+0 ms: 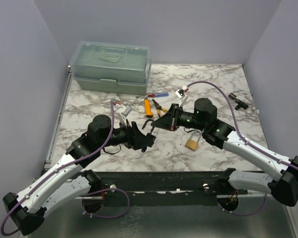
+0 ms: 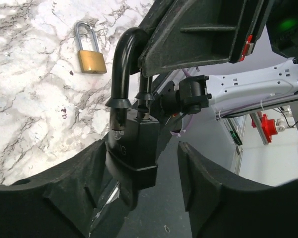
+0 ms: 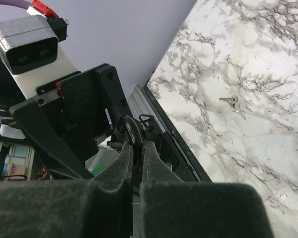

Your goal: Unlock with the key

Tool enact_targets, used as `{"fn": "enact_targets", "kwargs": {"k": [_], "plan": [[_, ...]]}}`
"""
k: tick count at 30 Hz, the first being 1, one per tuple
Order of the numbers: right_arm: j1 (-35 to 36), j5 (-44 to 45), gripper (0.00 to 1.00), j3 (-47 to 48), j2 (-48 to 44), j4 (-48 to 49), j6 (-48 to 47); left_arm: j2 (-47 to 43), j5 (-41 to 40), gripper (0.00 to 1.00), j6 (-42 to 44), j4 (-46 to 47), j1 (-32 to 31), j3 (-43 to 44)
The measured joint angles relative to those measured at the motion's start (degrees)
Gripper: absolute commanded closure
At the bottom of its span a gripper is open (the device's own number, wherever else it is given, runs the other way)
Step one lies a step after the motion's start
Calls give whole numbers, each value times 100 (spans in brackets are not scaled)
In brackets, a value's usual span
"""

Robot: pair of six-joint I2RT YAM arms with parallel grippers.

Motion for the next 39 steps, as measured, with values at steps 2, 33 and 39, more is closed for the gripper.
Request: {"fn": "enact_targets", "kwargs": {"k": [2,33,39], "plan": [[0,2,100,-55,-13,-2,2,-13,-20,27,17,0,9,-4],[0,1827,100,-1504,-938,-1357,632,-1244,-2789,1,1091,-2271,9,1016],[0,2135,100,-1652,-474,-1305,975,-1591,-3582,1,1362,-2317,9,911]]}}
